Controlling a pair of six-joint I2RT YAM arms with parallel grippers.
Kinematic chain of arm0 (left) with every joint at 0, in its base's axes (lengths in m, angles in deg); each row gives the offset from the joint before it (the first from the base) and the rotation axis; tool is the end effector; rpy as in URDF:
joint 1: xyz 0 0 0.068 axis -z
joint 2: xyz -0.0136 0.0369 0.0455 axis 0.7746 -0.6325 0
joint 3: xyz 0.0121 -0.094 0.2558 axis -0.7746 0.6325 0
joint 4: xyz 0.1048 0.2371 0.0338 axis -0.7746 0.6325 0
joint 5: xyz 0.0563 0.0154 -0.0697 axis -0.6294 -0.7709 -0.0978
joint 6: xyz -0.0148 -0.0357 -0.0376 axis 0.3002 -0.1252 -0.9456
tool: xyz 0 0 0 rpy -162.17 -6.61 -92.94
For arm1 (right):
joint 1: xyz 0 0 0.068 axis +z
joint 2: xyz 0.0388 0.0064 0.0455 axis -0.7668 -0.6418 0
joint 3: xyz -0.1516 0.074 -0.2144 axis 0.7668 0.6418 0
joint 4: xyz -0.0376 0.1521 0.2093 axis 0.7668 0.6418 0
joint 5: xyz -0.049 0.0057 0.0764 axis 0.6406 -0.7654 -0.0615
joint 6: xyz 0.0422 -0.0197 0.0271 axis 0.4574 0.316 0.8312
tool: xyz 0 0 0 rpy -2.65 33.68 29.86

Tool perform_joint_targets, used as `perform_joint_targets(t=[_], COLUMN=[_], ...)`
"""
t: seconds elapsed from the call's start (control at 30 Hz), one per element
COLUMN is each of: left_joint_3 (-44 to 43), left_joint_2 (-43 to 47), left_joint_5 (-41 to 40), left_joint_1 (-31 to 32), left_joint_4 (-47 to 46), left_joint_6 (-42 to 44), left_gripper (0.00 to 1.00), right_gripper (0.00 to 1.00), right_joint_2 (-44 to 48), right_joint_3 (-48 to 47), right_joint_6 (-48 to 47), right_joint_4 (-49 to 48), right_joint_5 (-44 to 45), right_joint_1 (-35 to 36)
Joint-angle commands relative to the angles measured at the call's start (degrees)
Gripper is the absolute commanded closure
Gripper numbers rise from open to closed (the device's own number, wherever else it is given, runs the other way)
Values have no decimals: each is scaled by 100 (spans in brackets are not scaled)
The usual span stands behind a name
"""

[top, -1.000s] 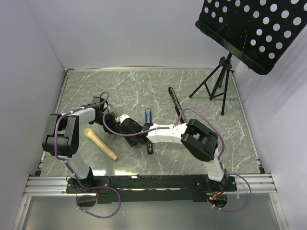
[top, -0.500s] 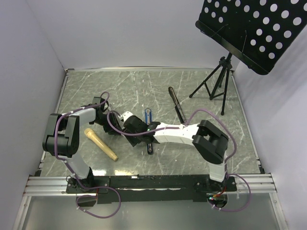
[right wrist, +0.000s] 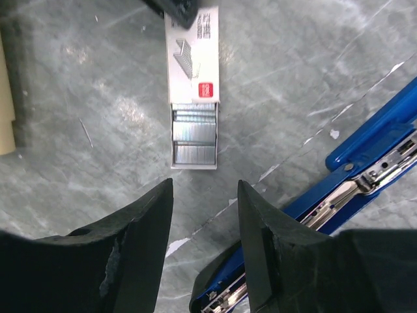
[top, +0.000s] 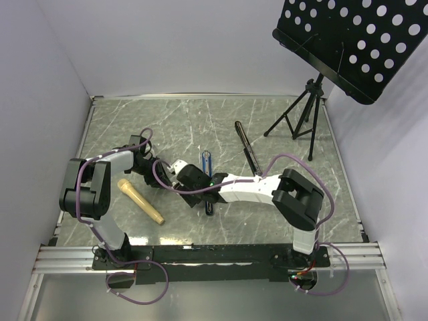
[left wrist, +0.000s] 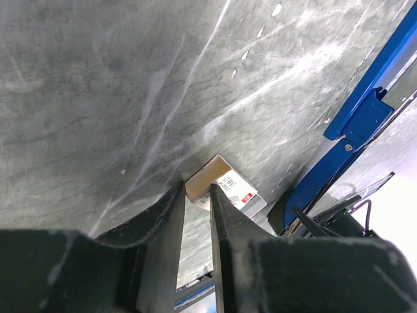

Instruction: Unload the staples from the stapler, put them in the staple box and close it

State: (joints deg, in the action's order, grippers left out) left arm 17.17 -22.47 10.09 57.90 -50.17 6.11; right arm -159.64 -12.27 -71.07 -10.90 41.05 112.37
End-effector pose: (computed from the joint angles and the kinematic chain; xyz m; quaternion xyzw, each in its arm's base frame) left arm 0.2964 -0.0541 0.1402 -0.1742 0.9448 -0.2733 0.0471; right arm 0.1861 0.3445 0.1840 -0.4037 0.8466 0.1483 0.3134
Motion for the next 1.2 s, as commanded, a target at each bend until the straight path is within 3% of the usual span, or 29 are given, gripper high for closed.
perform_joint_targets(t=[0.0, 0.47, 0.67, 1.17], left_joint_3=[-68, 19, -51, -552], left_joint_2=[169, 239, 248, 107], left_joint_5=[146, 515, 216, -126], left_joint_1=[51, 60, 51, 51], left_joint_4=[-65, -215, -118, 207], left_joint_6=[101, 101, 39, -75], left_gripper=[72, 68, 60, 57], right_gripper=[49, 52, 53, 53], right_joint_2=[-101, -461, -452, -312], right_joint_3=[55, 222, 345, 688], right_joint_6=[-139, -122, -131, -236], right_joint_4=[-295, -655, -857, -1218], right_joint_5=[3, 328, 398, 407], right_joint_1=[-43, -43, -34, -34])
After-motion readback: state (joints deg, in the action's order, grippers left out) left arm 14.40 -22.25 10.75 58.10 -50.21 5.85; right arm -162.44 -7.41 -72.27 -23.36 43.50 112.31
